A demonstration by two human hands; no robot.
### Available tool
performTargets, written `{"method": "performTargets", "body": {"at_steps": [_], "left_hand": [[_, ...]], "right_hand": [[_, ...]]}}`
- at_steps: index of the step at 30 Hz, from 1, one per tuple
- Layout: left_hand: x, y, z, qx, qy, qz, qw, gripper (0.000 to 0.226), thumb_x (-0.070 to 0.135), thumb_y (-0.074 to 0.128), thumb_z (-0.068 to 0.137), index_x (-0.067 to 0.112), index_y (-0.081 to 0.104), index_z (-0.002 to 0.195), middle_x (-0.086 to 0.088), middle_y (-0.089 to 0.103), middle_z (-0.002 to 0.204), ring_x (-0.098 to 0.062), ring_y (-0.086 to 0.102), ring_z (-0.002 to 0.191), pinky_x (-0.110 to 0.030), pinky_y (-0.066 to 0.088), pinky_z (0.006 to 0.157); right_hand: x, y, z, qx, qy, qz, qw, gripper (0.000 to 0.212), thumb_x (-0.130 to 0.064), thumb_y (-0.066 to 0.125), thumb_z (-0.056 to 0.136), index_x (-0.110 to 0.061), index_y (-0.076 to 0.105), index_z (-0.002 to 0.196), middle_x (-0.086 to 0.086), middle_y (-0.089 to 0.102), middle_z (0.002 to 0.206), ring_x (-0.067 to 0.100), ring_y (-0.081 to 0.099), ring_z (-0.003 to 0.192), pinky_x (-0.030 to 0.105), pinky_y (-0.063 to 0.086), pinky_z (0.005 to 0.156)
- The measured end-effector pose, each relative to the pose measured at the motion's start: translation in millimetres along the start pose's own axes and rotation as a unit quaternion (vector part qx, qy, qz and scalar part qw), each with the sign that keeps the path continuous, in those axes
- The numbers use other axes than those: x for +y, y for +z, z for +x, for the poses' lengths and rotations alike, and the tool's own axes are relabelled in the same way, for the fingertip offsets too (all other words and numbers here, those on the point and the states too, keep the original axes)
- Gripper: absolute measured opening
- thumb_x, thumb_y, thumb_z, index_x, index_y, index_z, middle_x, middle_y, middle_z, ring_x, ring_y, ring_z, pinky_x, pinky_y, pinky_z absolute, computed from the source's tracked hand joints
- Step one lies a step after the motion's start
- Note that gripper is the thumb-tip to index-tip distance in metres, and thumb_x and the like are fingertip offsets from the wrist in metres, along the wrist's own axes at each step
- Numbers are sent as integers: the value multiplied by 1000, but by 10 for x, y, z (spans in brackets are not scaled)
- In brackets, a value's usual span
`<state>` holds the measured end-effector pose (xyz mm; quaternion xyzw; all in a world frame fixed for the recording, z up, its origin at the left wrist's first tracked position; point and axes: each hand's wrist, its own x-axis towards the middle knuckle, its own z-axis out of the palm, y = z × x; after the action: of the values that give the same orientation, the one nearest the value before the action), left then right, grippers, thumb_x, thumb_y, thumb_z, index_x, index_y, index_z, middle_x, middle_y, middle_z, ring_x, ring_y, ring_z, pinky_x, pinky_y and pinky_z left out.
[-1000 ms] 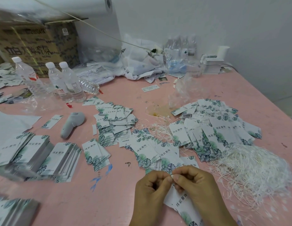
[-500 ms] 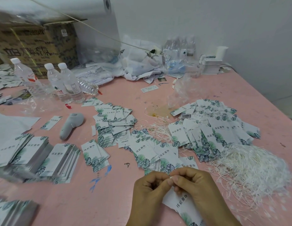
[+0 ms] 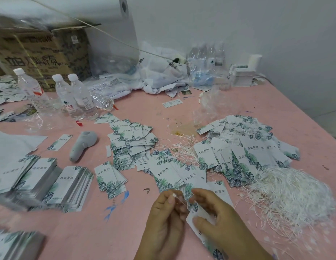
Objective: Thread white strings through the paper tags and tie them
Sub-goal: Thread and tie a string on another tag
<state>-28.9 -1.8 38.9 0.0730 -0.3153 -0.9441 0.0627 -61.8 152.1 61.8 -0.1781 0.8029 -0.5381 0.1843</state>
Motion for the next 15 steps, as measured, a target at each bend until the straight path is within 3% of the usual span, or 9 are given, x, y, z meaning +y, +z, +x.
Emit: {"method": "performTargets", "body": {"at_steps": [5, 9, 12, 15], "left_hand": [[92, -34, 25, -15, -5, -116, 993, 36, 22, 97, 57, 13, 67, 75, -5, 59, 77, -13, 53, 60, -25, 51, 56], [138, -78, 54, -9, -6, -165, 986, 34, 19, 95, 60, 14, 67, 79, -3, 60, 80, -12, 54, 63, -24, 53, 59], [110, -78, 85, 27, 0, -124, 992, 41, 17, 96, 55, 14, 65, 81, -6, 60, 78, -13, 53, 60, -23, 50, 54], [15, -68, 80, 43, 16, 29, 999, 25, 17, 87, 59, 12, 68, 73, -11, 58, 70, -17, 52, 55, -25, 45, 49]], "right_hand": [[-2, -67, 19, -68, 44, 131, 988, 40, -17, 74, 72, -26, 67, 110, -2, 75, 101, 13, 70, 94, 20, 52, 79], [-37, -112, 14, -112, 59, 177, 976, 15, -22, 76, 74, -21, 74, 88, 9, 75, 90, 23, 70, 84, 32, 55, 74], [-4, -175, 28, -72, 47, 222, 971, 23, -28, 79, 72, -17, 74, 91, 17, 73, 95, 38, 69, 90, 48, 55, 82], [34, -181, 58, -27, 32, 352, 935, 19, -14, 78, 72, -10, 75, 91, 21, 71, 94, 32, 70, 83, 42, 58, 72]]}}
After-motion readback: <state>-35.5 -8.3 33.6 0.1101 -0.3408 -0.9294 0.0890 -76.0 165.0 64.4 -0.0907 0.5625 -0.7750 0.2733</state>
